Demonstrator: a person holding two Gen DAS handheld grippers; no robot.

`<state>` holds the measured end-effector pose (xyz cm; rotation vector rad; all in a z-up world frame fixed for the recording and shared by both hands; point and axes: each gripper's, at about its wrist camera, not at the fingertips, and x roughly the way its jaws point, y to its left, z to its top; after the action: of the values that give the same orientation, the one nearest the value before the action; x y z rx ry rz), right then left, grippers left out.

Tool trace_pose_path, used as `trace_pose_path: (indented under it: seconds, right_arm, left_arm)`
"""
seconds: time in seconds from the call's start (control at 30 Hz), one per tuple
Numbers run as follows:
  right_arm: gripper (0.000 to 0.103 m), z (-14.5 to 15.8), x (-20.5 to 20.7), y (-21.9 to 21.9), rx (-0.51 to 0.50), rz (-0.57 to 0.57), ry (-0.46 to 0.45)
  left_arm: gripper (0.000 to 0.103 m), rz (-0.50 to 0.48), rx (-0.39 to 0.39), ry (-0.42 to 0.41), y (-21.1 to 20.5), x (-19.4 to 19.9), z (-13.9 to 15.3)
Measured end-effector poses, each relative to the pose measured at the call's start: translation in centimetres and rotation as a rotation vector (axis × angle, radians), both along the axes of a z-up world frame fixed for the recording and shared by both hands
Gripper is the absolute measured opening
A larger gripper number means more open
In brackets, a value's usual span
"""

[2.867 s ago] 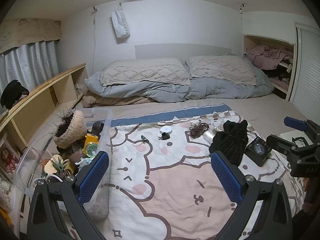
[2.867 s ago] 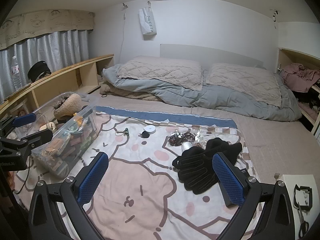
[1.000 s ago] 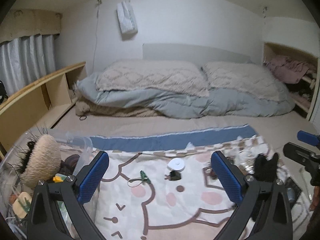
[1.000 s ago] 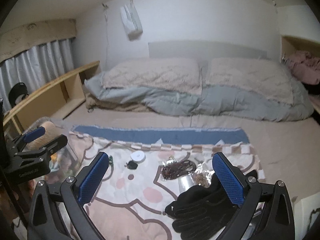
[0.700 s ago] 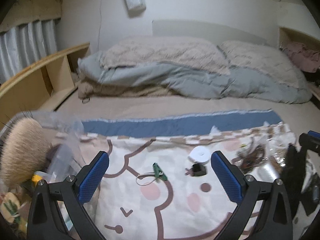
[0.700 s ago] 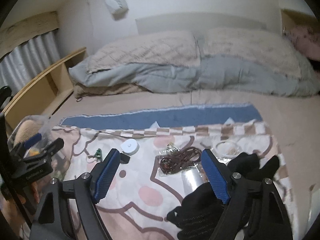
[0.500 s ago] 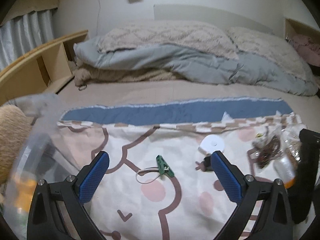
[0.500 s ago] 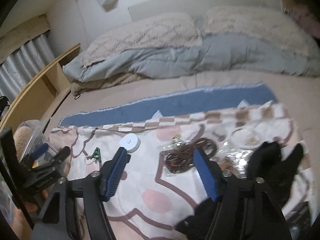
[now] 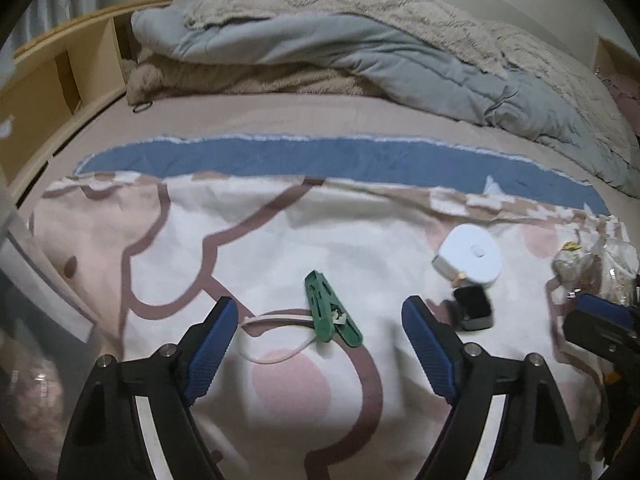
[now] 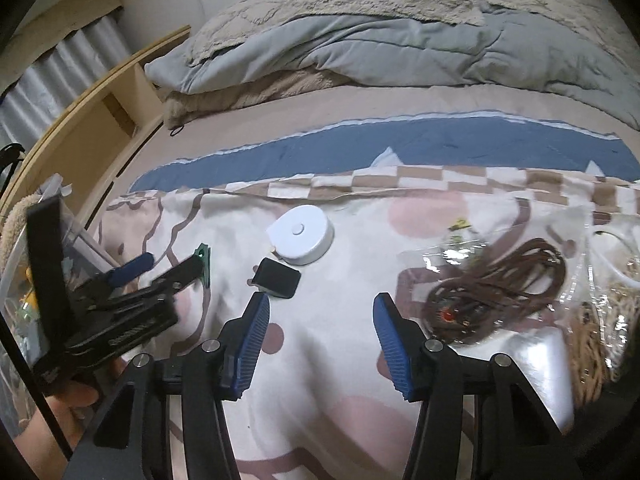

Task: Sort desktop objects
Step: 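Grasp the green clothes peg with the left tool while the right tool grasps the small black square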

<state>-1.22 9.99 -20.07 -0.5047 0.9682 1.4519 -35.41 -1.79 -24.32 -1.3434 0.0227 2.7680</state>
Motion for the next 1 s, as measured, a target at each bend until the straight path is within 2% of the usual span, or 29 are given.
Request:
trace_pose_path:
  seconds: [0.17,0.37,0.47,0.5,0.53,0.63,0.73,0.8,0.9,1.0]
  right_arm:
    - [0.055,-1.0,0.3,0.6,-0.018,-0.002,0.033]
    - [0.055,-2.0,0.8,1.6,-0.042,-0.039,0.11]
    - [0.055,-2.2,0.6,2.2,-0.05,-0.061,0.174]
    - [0.055,-2.2,0.4,2.3,-0.05,-0.066,0.177]
    - [0.055,-2.2,0.3,2.5,-0.052,-0.07,0.176]
    - [0.055,-2.4,-0.3,3.0,-0.06,-0.074,0.195]
    - [0.056,-3.1,-0.5,3.5,-0.083,-0.098,0.208]
    - [0.056,-3.6,-0.5,3.8,-0.096,-0.118,0.223]
    - [0.056,-3.7,-0.3,4.1,-0.093,-0.137,0.226]
    - [0.056,-3.8,-0.3,4.6,-0.091,-0.154,0.233]
  left_arm:
    - [0.049,0.0,-0.018,-0.02,-0.5,-0.5,-1.7]
    - [0.025,-0.107,-0.025,0.004,-0.2,0.9,-1.9]
    - [0.024,-0.15,0.007,0.001,-0.2,1.8,-1.7]
    - [0.024,-0.168,0.024,-0.003,-0.3,2.1,-1.6]
    - [0.024,-0.237,0.038,-0.007,-0.4,2.5,-1.5]
    - [0.022,-0.265,0.067,-0.028,-0.6,3.9,-1.5]
    - [0.022,-0.297,0.059,-0.074,-0.9,6.4,-2.0]
    - [0.022,-0.368,0.055,-0.079,-1.1,8.3,-1.8]
    - [0.022,-0.411,0.083,-0.105,-1.9,10.5,-1.4]
    - [0.022,-0.542,0.087,-0.14,-2.4,12.1,-1.1]
